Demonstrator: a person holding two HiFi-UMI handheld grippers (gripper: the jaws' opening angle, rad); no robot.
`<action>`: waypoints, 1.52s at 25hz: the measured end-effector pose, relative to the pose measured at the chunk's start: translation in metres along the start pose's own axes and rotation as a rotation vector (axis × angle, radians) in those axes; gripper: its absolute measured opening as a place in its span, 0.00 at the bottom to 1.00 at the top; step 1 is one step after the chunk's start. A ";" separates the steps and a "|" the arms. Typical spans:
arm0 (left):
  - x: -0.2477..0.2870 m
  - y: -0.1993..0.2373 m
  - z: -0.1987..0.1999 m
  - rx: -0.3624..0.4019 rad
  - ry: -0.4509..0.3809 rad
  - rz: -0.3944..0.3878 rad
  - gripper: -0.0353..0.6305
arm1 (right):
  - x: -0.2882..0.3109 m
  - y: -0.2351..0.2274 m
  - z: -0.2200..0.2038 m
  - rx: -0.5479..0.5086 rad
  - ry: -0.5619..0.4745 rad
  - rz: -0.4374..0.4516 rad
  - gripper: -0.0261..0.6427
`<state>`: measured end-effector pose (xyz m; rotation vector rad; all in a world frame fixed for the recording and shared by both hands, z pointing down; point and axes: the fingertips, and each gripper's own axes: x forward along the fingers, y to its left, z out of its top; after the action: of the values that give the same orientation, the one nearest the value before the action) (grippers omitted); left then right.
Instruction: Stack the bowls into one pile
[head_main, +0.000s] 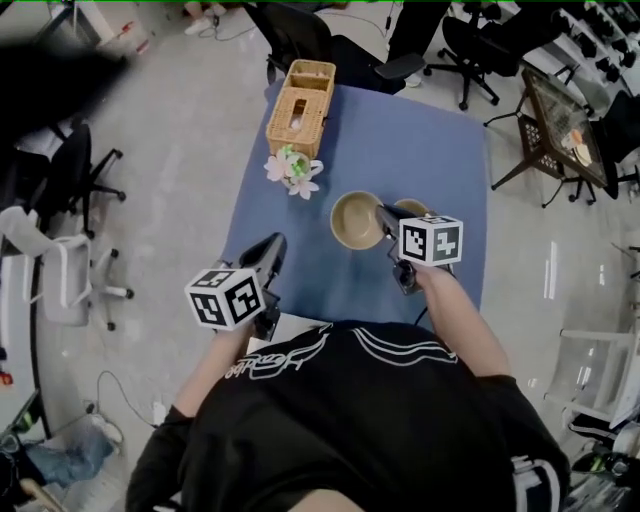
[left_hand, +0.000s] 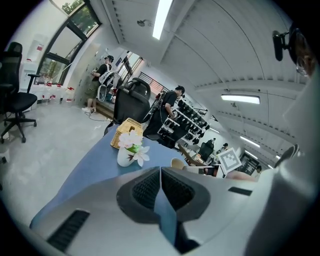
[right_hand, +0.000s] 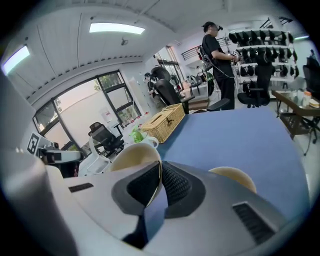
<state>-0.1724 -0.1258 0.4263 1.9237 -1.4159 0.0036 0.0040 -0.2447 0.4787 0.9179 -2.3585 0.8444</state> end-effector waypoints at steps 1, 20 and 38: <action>0.008 -0.006 0.001 0.007 0.007 -0.011 0.10 | -0.007 -0.008 0.003 0.009 -0.010 -0.009 0.10; 0.106 -0.064 -0.009 0.059 0.126 -0.140 0.10 | -0.067 -0.111 0.017 0.104 -0.093 -0.146 0.10; 0.147 -0.071 -0.031 0.055 0.209 -0.119 0.10 | -0.048 -0.157 -0.022 0.162 -0.003 -0.149 0.10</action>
<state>-0.0431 -0.2215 0.4697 1.9866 -1.1739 0.1844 0.1537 -0.3014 0.5230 1.1447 -2.2171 0.9839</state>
